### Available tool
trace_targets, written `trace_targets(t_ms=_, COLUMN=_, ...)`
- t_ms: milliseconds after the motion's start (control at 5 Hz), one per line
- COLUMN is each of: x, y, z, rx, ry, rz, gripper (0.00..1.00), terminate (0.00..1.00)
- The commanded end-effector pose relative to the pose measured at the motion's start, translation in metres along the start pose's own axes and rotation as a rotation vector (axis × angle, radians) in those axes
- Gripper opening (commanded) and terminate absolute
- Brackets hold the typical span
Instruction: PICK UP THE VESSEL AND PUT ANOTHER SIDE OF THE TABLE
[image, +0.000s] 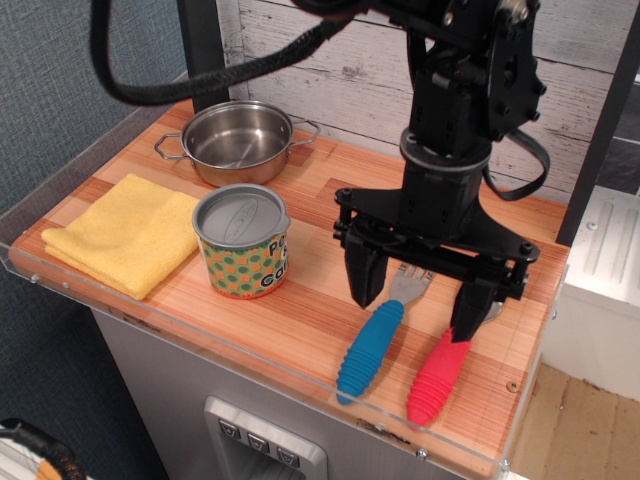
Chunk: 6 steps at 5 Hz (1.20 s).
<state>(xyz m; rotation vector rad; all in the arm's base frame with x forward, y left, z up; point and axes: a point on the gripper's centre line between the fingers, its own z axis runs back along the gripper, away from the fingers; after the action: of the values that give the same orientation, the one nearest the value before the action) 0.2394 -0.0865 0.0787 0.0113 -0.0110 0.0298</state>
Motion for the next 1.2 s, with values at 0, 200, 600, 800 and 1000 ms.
trace_targets(t_ms=0, x=-0.017, y=0.049, z=-0.001, rx=0.084, ry=0.038, rz=-0.064, gripper=1.0, terminate=0.0)
trace_targets(t_ms=200, x=-0.041, y=0.082, z=0.005, rx=0.136, ry=0.069, rz=-0.086, gripper=1.0, terminate=0.0)
trace_targets(t_ms=600, x=-0.033, y=0.132, z=-0.016, rx=0.151, ry=0.039, rz=-0.23, gripper=1.0, terminate=0.0)
trace_targets(t_ms=800, x=-0.024, y=0.151, z=-0.022, rx=0.157, ry=-0.018, rz=-0.29, gripper=1.0, terminate=0.0)
trace_targets(t_ms=1000, x=-0.012, y=0.164, z=-0.021, rx=0.146, ry=-0.047, rz=-0.341, gripper=1.0, terminate=0.0)
